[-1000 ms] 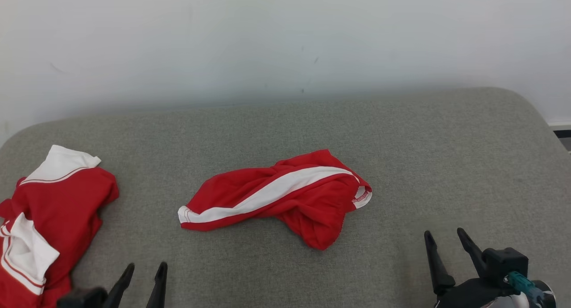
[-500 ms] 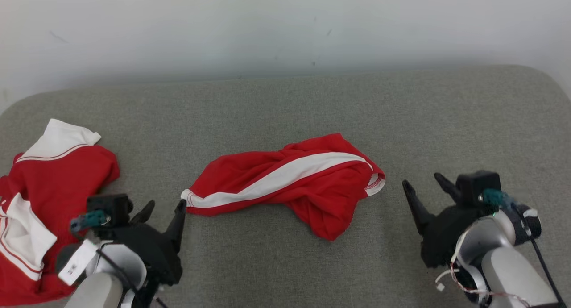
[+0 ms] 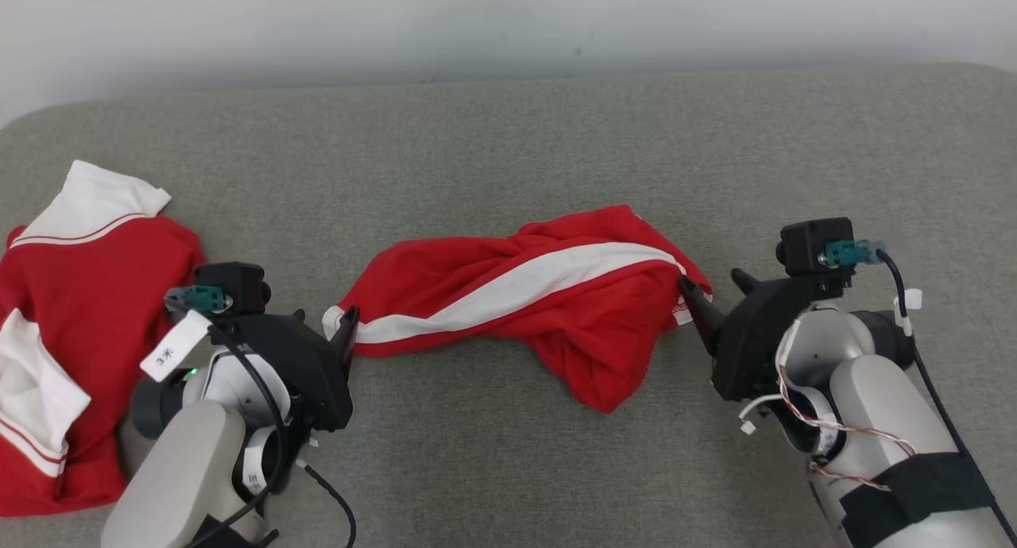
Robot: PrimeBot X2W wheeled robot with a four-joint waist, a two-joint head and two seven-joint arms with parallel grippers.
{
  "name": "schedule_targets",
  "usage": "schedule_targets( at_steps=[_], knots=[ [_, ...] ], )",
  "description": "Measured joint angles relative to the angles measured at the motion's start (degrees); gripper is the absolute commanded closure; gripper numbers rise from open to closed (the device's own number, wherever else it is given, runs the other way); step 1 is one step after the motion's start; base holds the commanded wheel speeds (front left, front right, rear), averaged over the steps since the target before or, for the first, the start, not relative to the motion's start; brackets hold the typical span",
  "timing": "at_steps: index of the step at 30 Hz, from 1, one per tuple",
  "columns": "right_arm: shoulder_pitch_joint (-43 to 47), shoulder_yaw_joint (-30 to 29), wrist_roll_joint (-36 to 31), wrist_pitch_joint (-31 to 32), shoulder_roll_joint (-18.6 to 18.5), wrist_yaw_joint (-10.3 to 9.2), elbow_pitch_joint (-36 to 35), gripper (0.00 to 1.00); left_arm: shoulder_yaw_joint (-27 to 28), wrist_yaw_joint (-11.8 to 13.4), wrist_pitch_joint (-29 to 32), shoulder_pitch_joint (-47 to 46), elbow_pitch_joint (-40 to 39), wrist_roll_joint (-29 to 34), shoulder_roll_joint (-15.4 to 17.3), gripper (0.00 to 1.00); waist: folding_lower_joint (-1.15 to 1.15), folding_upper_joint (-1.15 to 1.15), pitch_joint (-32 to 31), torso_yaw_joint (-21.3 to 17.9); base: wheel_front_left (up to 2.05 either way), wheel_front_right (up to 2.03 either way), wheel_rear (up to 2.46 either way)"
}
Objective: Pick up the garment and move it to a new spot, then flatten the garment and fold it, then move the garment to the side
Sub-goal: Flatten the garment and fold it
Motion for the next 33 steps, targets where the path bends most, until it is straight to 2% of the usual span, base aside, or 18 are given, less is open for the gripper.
schedule_targets(
  at_steps=[4, 9, 20, 25, 28, 29, 30, 31, 32, 33],
  knots=[
    [-1.30, -2.15, 3.64, 2.19, 2.69, -2.35, 0.37, 0.00, 0.02, 0.09, 1.21, -1.52, 1.20, 0.04, 0.00, 0.00, -0.01, 0.00, 0.82, 0.72, 0.00, 0.00, 0.00],
    [-3.59, -3.92, 6.61, 4.32, 2.91, -4.49, 0.18, 0.00, -0.04, 0.11, 2.50, -3.49, 2.18, 0.18, 0.00, 0.00, -0.01, 0.00, 1.64, 1.28, 0.00, 0.00, 0.00],
    [-4.65, -2.99, 9.11, 8.70, 3.04, -5.69, -0.75, 0.00, -0.35, 0.05, 4.68, -5.80, 4.77, 0.31, -0.87, 0.00, -0.01, 0.00, 2.45, 1.63, 0.00, 0.00, 0.00],
    [-4.65, -2.45, 9.71, 9.69, 3.09, -6.04, -1.12, 0.00, -0.91, -0.76, 6.49, -5.76, 5.24, -0.20, -1.00, 0.00, -0.01, 0.00, 2.35, 1.50, 0.00, 0.00, 0.00],
    [-4.65, -2.24, 9.71, 9.94, 3.09, -6.44, -1.27, 0.00, -1.00, -1.25, 6.82, -5.76, 5.54, -0.20, -0.88, 0.16, -0.01, 0.00, 2.24, 1.40, 0.00, 0.00, 0.00],
    [-4.65, -2.12, 9.71, 10.34, 3.09, -6.45, -1.36, 0.00, -1.02, -1.25, 7.17, -5.76, 5.67, -0.21, -0.81, 0.47, -0.01, 0.00, 2.21, 1.35, 0.00, 0.00, 0.00],
    [-4.63, -1.97, 9.71, 10.36, 3.10, -6.49, -1.43, 0.00, -1.02, -1.26, 7.21, -5.76, 5.82, -0.30, -0.81, 0.65, -0.01, 0.00, 2.20, 1.29, 0.00, 0.00, 0.00],
    [-4.62, -1.75, 9.72, 10.69, 3.10, -6.50, -1.56, 0.00, -1.03, -1.30, 7.24, -5.76, 5.95, -0.44, -0.81, 0.89, -0.02, 0.00, 2.19, 1.22, 0.00, 0.00, 0.00],
    [-4.59, -1.44, 9.73, 11.06, 3.10, -6.50, -1.72, 0.00, -1.05, -1.55, 7.45, -5.75, 6.11, -0.54, -0.81, 1.00, -0.01, -0.01, 2.20, 1.15, 0.00, 0.00, 0.00],
    [-4.58, -1.10, 9.79, 11.37, 3.11, -6.50, -1.90, 0.00, -1.04, -1.67, 7.46, -5.71, 6.19, -0.54, -0.80, 1.00, -0.01, -0.01, 2.22, 1.06, 0.00, 0.00, 0.00]
  ],
)
